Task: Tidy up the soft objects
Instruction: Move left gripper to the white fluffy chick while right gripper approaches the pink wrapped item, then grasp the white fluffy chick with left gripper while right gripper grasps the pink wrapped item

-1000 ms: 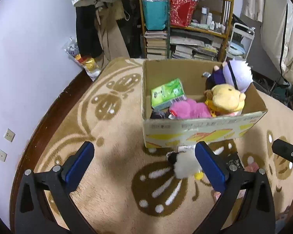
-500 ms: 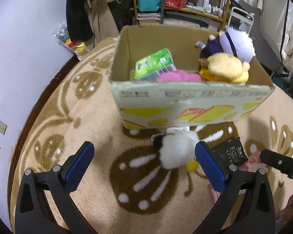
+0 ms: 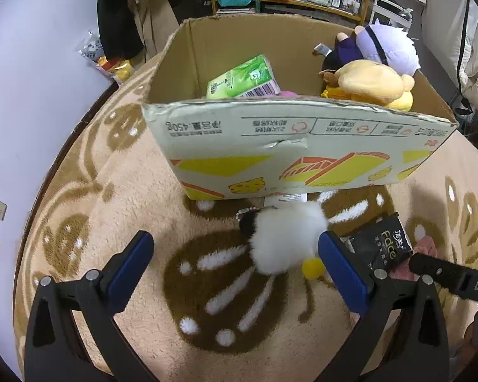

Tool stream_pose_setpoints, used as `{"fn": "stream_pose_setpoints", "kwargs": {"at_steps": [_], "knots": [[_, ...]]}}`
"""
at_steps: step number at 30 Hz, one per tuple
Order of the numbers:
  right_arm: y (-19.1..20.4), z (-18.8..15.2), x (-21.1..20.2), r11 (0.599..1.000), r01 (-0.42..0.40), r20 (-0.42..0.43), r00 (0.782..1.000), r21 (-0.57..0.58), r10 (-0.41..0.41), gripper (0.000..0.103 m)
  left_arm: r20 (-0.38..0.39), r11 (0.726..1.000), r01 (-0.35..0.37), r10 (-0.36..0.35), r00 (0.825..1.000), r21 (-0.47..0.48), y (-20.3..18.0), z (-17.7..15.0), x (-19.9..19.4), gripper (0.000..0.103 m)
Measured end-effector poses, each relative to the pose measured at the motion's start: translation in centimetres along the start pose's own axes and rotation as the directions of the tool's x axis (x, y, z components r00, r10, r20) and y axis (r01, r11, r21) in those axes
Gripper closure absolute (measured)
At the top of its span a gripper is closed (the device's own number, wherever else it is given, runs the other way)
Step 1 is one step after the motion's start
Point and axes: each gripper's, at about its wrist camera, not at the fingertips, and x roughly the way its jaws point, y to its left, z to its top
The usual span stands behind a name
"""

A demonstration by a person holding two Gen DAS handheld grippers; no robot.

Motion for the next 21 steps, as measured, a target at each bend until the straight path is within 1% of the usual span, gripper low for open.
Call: {"fn": "stream_pose_setpoints", "kwargs": {"at_steps": [2,3,4,6,8,10,14,16,17,18,19,20,21], "knots": [[-0.7,0.2,-0.1,0.999,-0.031,0.005,1.000,0.041,0.031,0.017,-0.007,1.000,-0.003,0.003,1.000,0.005,-0.2,0.2,0.4,0.001],[-1.1,0.3,-0.1,0.997,-0.049,0.012,0.999,0.060,0.048,0.020,-0.009,1.000,-0.003,0.003,1.000,0.009,-0.3,0.3,0.6,0.001],[-1.3,0.4,-0.2,0.996,-0.060,0.019,0.998,0.074,0.058,0.026,-0.013,1.000,-0.005,0.005,1.000,0.014,-0.6,0.5,0.8,0.001],[-1.5,0.6,-0.2,0.995,-0.066,0.032,0.998,0.079,0.063,0.034,-0.020,1.000,-0.005,0.006,1.000,0.022,-0.9,0.7,1.2,0.001],[-1.7,0.8,-0.2,0.994,-0.079,0.039,0.996,0.079,0.076,0.038,-0.030,1.000,-0.010,0.011,0.999,0.029,-1.4,0.9,1.6,0.001],[-1.9,1.0,-0.2,0.993,-0.088,0.049,0.995,0.081,0.084,0.053,-0.036,0.999,-0.016,0.017,0.999,0.033,-1.8,1.1,2.0,0.001],[-1.7,0.8,0.7,0.989,-0.115,0.054,0.992,0.095,0.110,0.054,-0.054,0.999,-0.027,0.029,0.998,0.035,-2.5,1.4,2.6,0.001],[-2.0,1.1,0.7,0.987,-0.124,0.055,0.991,0.100,0.118,0.054,-0.062,0.999,-0.034,0.036,0.997,0.039,-2.8,1.5,2.9,0.003],[-1.9,1.2,0.9,0.988,-0.118,0.051,0.992,0.095,0.114,0.054,-0.069,0.998,-0.038,0.041,0.997,0.043,-2.9,1.4,3.2,0.013],[-1.7,1.3,1.1,0.990,-0.113,0.048,0.993,0.090,0.109,0.054,-0.083,0.998,-0.040,0.044,0.996,0.044,-3.0,1.4,3.5,0.024],[-1.7,1.3,1.2,0.990,-0.111,0.046,0.993,0.086,0.107,0.051,-0.106,0.999,-0.035,0.039,0.994,0.036,-2.9,1.3,3.9,0.030],[-1.6,1.4,1.4,0.990,-0.110,0.044,0.993,0.086,0.107,0.051,-0.120,0.999,-0.023,0.026,0.992,0.023,-3.0,1.2,4.2,0.042],[-1.4,1.4,1.5,0.991,-0.106,0.044,0.994,0.082,0.102,0.050,-0.136,1.000,-0.004,0.005,0.991,0.005,-2.9,1.1,4.4,0.052]]}}
